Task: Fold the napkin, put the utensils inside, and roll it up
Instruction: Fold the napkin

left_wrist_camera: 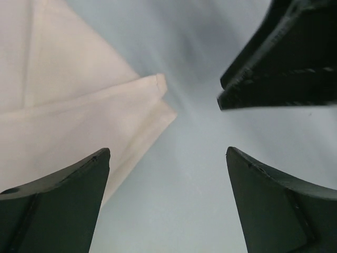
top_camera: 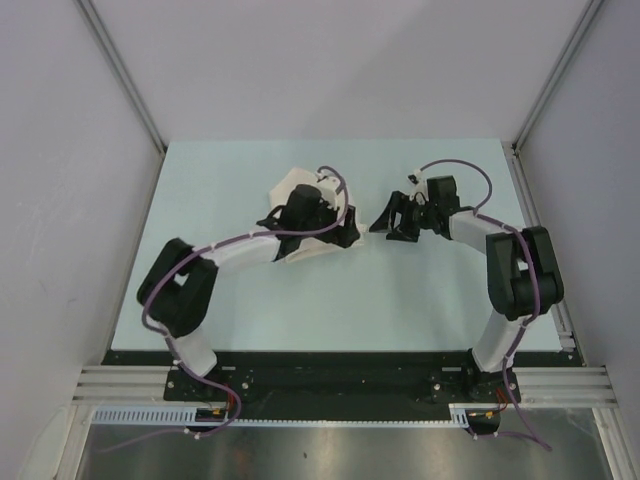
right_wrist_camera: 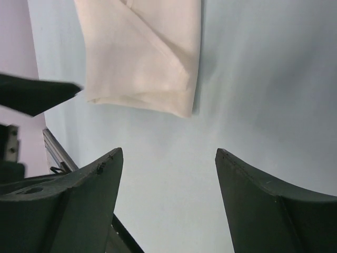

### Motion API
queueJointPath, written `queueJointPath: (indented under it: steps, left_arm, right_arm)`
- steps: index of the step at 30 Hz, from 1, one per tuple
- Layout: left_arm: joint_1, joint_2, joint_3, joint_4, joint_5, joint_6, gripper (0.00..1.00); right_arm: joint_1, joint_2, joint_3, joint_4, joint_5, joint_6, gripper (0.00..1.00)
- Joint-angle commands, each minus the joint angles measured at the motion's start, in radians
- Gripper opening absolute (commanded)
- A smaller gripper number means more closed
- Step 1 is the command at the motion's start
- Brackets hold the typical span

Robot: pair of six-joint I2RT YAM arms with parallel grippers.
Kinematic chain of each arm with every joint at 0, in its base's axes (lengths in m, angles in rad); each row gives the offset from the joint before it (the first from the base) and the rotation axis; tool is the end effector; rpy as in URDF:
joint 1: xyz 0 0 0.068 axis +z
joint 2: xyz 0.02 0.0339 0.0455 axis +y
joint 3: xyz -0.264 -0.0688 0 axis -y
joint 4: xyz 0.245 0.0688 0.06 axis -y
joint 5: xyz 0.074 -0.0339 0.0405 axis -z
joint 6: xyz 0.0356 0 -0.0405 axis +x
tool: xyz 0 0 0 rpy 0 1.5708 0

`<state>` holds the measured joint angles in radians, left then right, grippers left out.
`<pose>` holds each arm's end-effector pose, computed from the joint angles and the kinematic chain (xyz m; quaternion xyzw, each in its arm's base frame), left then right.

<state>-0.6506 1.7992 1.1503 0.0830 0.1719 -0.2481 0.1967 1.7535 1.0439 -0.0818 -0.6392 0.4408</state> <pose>0.3172 -0.2491 0.2119 0.2150 0.8473 -0.2762 0.3995 0.3538 0.0922 0.1860 -0.0116 0.8862 0.3890 0.2514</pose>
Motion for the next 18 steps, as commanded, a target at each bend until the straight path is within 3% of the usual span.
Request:
queueJointPath:
  steps: [1,10,18]
  left_arm:
    - [0.069,-0.202,-0.138,0.05,-0.008,-0.086,0.97]
    - [0.333,-0.405,-0.385,0.017,0.04,-0.252,0.97]
    - [0.411,-0.468,-0.503,0.044,0.063,-0.29,0.92]
  right_arm:
    - [0.003,0.102,0.079,0.103,-0.103,0.036,0.76]
    - [0.044,0.254,0.159,0.179,-0.134,0.11,0.76]
    - [0.061,0.336,0.185,0.171,-0.09,0.115,0.65]
